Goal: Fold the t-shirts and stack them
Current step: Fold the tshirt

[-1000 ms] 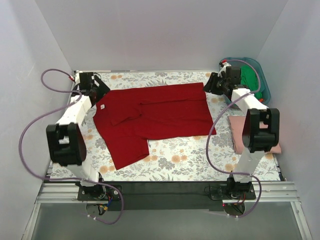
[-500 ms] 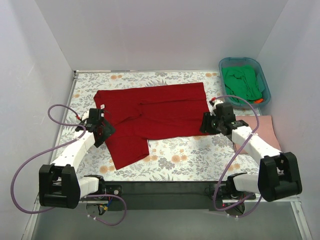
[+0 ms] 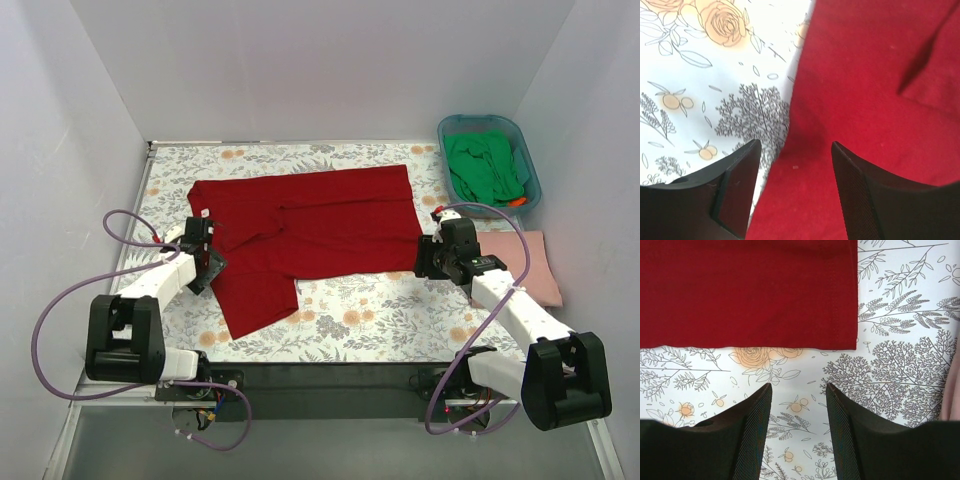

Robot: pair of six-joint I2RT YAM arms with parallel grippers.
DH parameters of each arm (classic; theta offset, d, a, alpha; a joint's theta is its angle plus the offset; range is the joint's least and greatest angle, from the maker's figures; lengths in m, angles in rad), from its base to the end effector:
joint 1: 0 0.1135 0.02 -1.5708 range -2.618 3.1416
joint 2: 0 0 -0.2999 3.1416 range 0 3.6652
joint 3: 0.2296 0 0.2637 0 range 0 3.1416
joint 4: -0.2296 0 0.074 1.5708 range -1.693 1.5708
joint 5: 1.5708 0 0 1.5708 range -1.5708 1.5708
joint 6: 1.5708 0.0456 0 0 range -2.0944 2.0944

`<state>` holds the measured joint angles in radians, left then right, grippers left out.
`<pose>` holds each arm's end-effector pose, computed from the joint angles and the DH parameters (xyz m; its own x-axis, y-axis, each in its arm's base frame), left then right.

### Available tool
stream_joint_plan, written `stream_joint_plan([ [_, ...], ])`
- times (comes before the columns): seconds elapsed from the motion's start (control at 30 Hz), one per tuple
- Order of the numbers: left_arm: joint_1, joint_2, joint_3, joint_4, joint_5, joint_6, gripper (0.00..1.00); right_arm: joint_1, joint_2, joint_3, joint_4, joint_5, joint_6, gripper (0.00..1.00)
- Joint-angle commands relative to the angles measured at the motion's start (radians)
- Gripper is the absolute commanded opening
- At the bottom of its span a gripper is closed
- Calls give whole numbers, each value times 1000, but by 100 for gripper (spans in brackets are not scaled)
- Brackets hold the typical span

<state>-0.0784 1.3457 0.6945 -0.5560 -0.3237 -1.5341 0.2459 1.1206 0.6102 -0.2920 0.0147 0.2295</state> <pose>0.2358 -0.0040 0.1884 0.0043 -0.9507 -0.3101 -0.9325 0.1082 -0.3445 0.2194 0.0544 0.2244 -0.7322 0.0508 -0.6792 -0.0687 0.9866 0.1478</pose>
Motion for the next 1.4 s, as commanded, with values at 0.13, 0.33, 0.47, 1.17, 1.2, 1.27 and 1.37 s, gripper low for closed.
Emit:
stream_joint_plan([
  [0.13, 35, 38, -20, 77, -46, 17, 48, -10, -12, -12, 17, 28, -13, 54],
  [0.33, 35, 96, -35, 79, 8, 28, 33, -34, -8, -20, 20, 84, 2, 53],
  [0.47, 34, 99, -29, 73, 2, 52, 18, -56, 11, -17, 24, 79, 30, 53],
  [1.17, 19, 41, -36, 33, 12, 89, 0, -112, 222, 98, 60, 103, 145, 47],
  [1.2, 19, 41, -38, 34, 11, 89, 0, -115, 241, 105, 63, 100, 149, 47],
  [1.27, 19, 43, -36, 36, 14, 91, 0, -114, 263, 121, 68, 97, 154, 47],
  [1.37, 19, 46, -36, 36, 18, 89, 0, -115, 301, 131, 76, 91, 160, 46],
])
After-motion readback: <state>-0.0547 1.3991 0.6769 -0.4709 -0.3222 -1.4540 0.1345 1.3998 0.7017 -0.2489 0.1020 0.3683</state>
